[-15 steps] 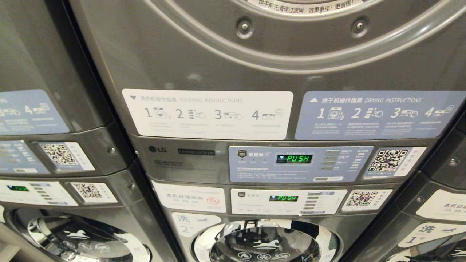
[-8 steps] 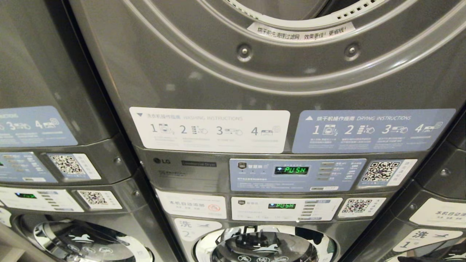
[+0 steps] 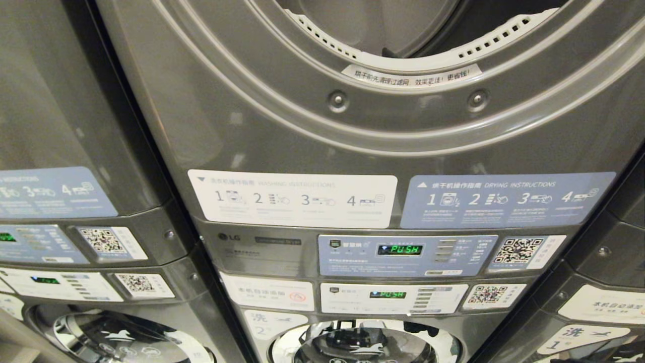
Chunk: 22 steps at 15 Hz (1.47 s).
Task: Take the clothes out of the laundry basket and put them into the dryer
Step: Put the clothes in the dryer
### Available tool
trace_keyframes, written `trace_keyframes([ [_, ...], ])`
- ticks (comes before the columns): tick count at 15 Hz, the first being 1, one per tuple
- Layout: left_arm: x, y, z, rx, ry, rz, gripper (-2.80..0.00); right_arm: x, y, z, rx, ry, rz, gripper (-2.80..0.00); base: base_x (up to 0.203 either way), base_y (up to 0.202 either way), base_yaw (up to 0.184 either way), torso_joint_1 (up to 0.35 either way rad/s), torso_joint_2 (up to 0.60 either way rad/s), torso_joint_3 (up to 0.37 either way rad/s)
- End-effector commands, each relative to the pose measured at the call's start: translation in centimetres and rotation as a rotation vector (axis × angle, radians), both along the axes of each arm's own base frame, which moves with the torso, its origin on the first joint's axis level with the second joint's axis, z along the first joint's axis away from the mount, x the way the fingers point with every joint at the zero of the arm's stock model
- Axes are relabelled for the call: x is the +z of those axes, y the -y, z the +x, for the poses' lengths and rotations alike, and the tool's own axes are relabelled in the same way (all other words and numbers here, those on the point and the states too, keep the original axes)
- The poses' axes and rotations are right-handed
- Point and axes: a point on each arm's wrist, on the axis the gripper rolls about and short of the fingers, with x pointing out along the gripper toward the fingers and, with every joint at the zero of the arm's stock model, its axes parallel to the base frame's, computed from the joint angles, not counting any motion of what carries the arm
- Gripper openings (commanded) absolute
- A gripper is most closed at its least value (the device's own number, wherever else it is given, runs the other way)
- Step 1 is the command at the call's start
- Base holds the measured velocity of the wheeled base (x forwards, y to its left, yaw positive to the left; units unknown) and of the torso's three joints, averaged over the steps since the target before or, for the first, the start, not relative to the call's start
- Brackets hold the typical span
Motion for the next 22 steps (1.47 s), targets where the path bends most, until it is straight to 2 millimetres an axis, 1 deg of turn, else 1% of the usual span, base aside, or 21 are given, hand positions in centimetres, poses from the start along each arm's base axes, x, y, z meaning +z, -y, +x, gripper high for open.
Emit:
trace_keyframes([
  [1,0.00,0.00,0.00,0.000,0.001,0.000,-2.80,0.00,0.00,-0.01,0.000,0.001,0.000,-2.80,0.000,0.000,0.000,0.120,-0.26,-0.147],
  [22,0.02,0.00,-0.01,0.000,0.001,0.000,-2.80,0.00,0.00,-0.01,0.000,0.001,0.002,-2.80,0.000,0.000,0.000,0.079,-0.16,-0.082],
])
